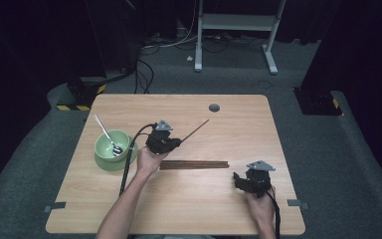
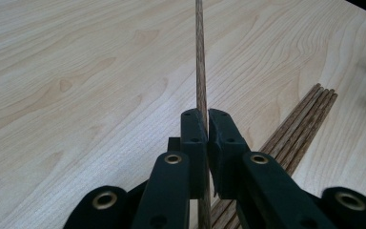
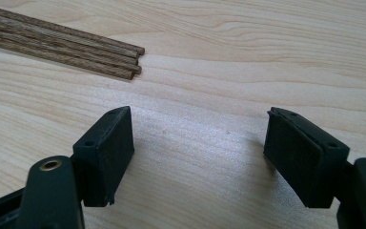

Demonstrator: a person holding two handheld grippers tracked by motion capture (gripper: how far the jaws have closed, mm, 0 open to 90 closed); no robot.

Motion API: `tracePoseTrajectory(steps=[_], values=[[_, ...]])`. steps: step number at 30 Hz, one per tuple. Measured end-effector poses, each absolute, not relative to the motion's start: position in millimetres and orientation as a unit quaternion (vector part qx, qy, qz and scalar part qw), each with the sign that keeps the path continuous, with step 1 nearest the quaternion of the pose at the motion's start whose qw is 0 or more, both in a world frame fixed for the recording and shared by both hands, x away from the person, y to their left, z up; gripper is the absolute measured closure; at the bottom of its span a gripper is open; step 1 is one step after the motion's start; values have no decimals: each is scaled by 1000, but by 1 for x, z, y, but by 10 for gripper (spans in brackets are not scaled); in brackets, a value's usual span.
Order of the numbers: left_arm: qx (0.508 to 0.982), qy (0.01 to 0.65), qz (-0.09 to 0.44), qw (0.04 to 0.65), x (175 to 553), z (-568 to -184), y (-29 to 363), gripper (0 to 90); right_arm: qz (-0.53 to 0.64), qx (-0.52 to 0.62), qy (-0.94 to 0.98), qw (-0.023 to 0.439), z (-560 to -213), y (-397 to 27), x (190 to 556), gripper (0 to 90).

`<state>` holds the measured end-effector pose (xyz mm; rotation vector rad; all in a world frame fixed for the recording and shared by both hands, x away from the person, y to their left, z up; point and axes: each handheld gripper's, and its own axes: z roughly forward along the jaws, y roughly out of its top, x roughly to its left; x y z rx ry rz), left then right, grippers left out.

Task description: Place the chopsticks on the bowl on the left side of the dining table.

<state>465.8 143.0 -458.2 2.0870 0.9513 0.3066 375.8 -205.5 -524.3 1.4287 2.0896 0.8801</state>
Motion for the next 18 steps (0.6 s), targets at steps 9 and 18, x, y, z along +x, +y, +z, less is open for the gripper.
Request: tracePoseTrajectory(steps=[9,18], values=[[824,375,125,405,459,-451,147,850,320,519,759,228,-524,-206,376,248],[823,373,125,411,454,-448,151,849,320,519,759,228,-524,-206,376,248]])
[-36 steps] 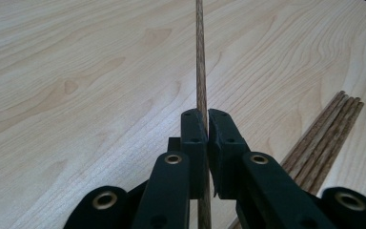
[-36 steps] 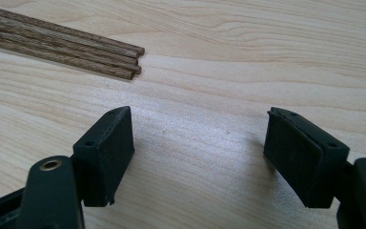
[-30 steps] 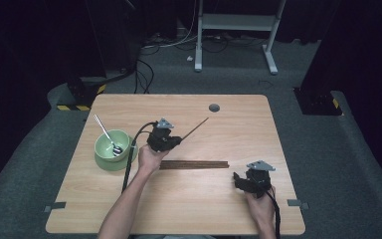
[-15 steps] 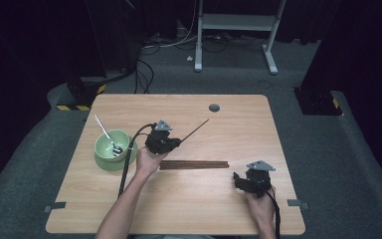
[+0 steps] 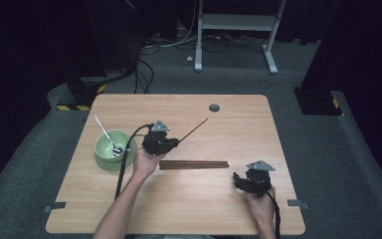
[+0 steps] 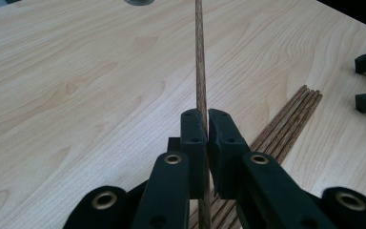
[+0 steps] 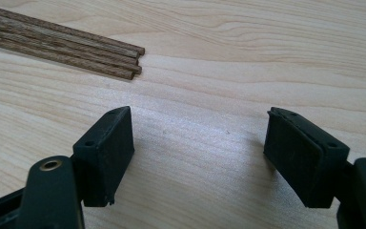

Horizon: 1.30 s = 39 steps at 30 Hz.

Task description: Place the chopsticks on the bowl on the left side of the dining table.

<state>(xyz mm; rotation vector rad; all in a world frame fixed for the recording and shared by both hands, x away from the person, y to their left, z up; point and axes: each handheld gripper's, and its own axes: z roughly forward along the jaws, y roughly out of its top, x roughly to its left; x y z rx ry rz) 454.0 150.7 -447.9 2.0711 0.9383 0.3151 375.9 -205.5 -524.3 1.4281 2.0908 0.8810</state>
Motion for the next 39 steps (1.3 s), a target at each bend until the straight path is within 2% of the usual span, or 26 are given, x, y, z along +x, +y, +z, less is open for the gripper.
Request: tracePoseTrajectory(steps=[39], values=[[807,386,140,425,438,-437,183,849,320,519,759,228,-524,-206,376,248]])
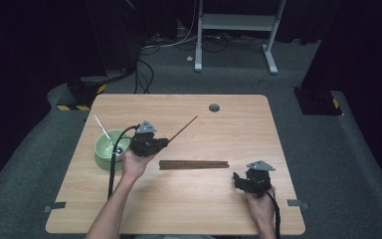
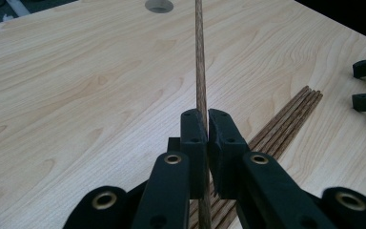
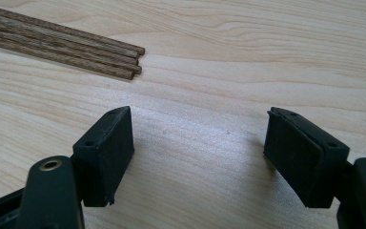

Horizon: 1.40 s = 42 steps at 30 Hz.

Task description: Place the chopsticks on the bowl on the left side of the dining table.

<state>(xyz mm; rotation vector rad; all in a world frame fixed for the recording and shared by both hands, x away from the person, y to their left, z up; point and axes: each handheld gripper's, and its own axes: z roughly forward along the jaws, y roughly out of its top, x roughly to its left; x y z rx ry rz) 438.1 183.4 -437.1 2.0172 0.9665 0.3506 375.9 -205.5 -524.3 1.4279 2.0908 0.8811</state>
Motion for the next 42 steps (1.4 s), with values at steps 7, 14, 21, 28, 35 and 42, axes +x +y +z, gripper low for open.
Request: tracePoseTrajectory(steps=[7,14,21,28,35,42], values=[[803,388,143,428,436,-434,188,849,320,519,759,228,-524,-206,376,248],[802,389,149,429,433,-430,195,849,320,519,759,228,-524,-206,376,248],[797,394,155,430,429,-425,205,849,320,519,759,228,-524,-206,376,248],[794,398,161,430,425,-421,213,849,320,519,759,229,-524,-205,376,248],[793,402,169,425,422,-418,222,849,320,519,759,228,-524,-205,376,248],[789,409,176,424,418,-415,232,849,320,519,759,228,-524,-205,376,248]])
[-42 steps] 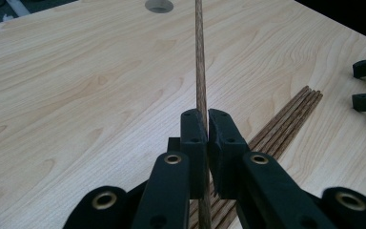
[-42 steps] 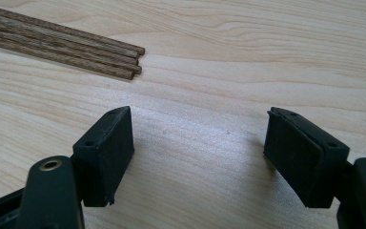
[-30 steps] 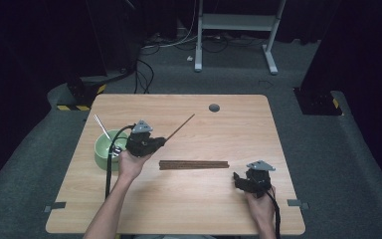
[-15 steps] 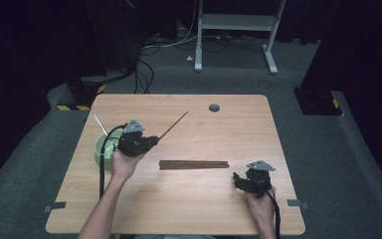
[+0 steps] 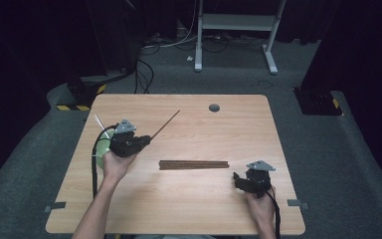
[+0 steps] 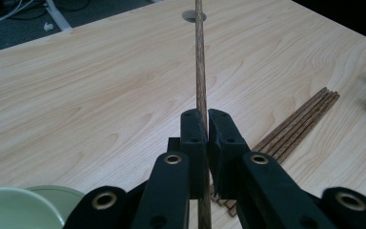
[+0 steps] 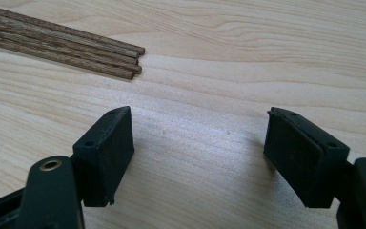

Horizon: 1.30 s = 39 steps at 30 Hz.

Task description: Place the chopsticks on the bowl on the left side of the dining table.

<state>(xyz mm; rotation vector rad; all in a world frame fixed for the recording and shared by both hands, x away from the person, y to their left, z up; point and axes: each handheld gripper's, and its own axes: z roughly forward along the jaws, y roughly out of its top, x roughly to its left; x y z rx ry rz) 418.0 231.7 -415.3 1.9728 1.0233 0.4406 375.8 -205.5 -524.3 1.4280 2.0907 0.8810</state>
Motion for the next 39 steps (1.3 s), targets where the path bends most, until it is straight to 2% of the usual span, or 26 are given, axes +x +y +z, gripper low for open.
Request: tracePoseTrajectory(steps=[39], values=[[766,448,208,411,402,-408,278,849,320,518,759,228,-524,-206,376,248]])
